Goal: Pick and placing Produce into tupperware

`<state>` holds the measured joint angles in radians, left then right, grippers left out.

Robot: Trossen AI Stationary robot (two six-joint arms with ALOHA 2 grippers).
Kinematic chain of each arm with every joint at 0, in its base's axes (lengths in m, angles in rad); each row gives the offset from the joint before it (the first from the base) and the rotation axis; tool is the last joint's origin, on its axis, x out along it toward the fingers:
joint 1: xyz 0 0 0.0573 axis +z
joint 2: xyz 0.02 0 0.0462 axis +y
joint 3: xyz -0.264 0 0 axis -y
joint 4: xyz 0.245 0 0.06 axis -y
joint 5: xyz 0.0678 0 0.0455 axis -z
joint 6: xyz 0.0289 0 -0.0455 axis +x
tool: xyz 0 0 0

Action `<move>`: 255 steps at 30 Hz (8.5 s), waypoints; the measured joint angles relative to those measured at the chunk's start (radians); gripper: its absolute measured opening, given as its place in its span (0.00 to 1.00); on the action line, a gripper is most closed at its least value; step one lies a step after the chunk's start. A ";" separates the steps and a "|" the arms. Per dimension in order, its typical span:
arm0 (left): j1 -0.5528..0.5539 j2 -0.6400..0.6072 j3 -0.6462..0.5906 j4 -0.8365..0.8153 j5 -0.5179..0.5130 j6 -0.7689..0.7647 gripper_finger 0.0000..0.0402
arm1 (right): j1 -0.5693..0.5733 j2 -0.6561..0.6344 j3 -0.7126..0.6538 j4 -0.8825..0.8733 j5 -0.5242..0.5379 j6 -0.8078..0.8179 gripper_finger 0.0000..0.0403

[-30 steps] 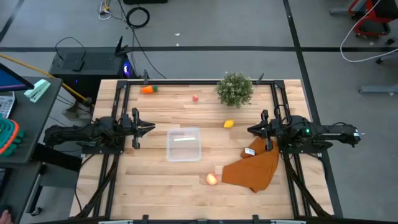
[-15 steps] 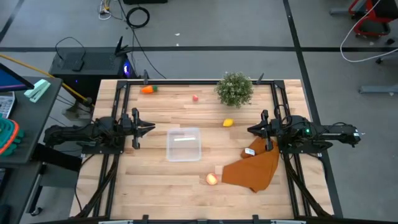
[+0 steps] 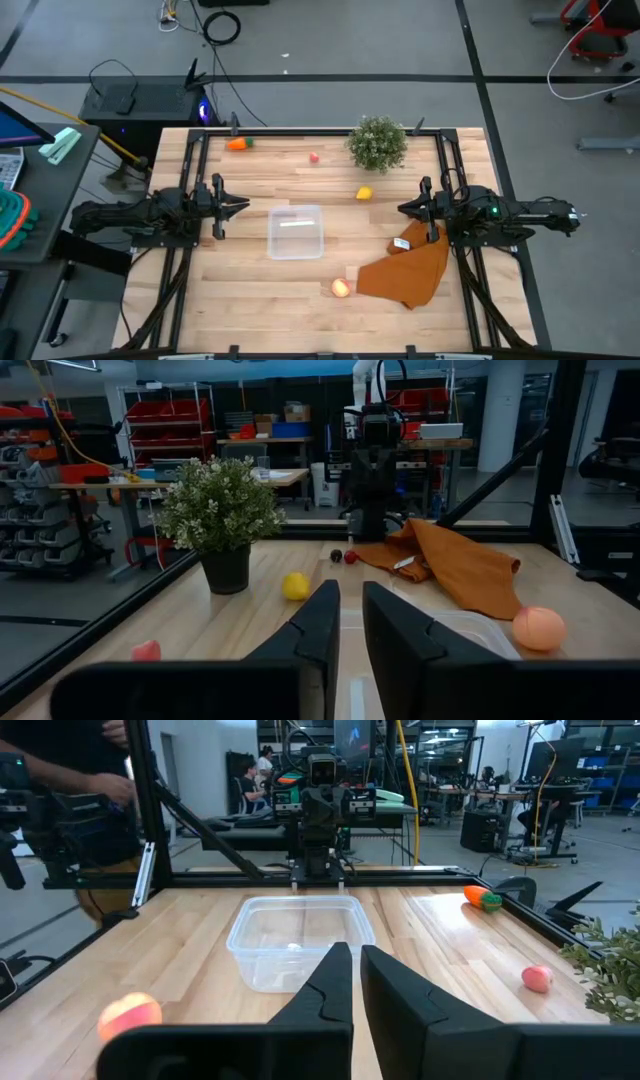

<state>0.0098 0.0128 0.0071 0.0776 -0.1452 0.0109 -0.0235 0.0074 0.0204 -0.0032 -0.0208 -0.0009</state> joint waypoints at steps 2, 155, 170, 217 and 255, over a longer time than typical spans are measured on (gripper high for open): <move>0.000 0.000 0.000 0.000 0.000 0.000 0.15 | 0.000 0.000 0.000 0.000 0.000 0.000 0.00; 0.571 1.101 1.337 -0.792 0.032 -0.003 0.14 | -0.249 1.297 1.487 -0.375 0.005 0.246 0.18; 0.933 1.419 1.327 -0.921 0.107 0.111 0.20 | -0.242 1.341 1.486 -0.373 0.003 0.318 0.18; 0.964 1.937 1.327 -1.060 -0.096 0.455 0.71 | -0.235 1.340 1.486 -0.374 -0.038 0.417 0.30; 0.961 2.010 1.328 -0.953 -0.041 0.419 0.52 | -0.234 1.340 1.485 -0.374 -0.040 0.416 0.30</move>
<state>0.9707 2.0228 1.3346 -0.8753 -0.1864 0.4297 -0.2577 1.3476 1.5059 -0.3771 -0.0605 0.4149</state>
